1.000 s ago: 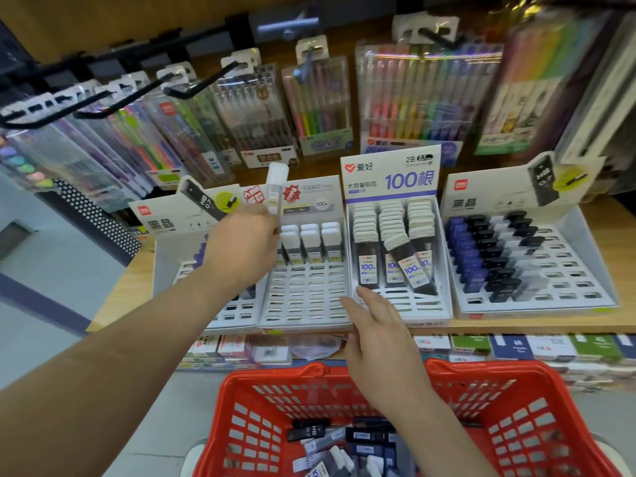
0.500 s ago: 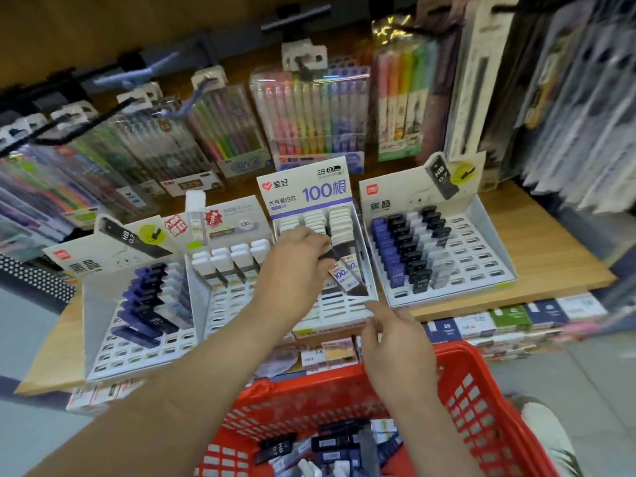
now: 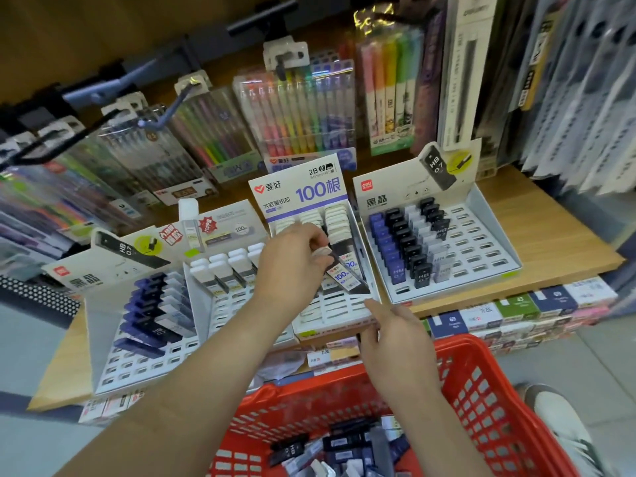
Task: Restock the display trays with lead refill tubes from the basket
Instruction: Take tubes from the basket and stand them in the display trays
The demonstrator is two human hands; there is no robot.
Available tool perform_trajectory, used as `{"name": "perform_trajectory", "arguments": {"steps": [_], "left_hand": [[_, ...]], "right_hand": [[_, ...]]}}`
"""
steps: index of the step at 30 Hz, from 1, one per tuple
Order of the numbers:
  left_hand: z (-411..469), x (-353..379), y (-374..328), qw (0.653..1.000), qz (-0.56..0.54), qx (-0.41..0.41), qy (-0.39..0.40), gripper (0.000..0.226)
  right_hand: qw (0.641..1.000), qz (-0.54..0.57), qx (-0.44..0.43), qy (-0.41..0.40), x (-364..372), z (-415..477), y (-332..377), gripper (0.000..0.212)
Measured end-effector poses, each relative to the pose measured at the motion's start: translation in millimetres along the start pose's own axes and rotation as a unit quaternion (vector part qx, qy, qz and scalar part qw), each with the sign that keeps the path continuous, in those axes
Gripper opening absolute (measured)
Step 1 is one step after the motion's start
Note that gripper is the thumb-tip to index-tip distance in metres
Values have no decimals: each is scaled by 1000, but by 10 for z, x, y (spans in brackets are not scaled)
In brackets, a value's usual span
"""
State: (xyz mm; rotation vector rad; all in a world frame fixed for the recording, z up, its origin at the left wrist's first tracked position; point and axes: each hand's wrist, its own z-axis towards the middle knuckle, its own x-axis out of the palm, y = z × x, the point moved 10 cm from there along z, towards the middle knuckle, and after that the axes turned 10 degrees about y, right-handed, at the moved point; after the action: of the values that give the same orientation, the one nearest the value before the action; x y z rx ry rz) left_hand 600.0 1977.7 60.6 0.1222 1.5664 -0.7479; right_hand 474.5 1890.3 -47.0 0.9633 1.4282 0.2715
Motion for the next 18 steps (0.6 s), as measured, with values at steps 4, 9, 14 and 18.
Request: {"name": "perform_trajectory", "arguments": {"steps": [4,9,14,18], "left_hand": [[3,-40,40,999,-35,9,5,22],[17,-144,-238,996,20,88,1,13],[-18,47,-551,973,110,199,43,13],[-23,122,-694,955,164,244,45,10]], "right_hand": [[1000,2,3,13,17,-18,30,49],[1000,0,7,20,19,-9,-17,49],[999,5,21,25,65,-17,-14,50],[999,12,21,21,62,-18,-9,51]]}}
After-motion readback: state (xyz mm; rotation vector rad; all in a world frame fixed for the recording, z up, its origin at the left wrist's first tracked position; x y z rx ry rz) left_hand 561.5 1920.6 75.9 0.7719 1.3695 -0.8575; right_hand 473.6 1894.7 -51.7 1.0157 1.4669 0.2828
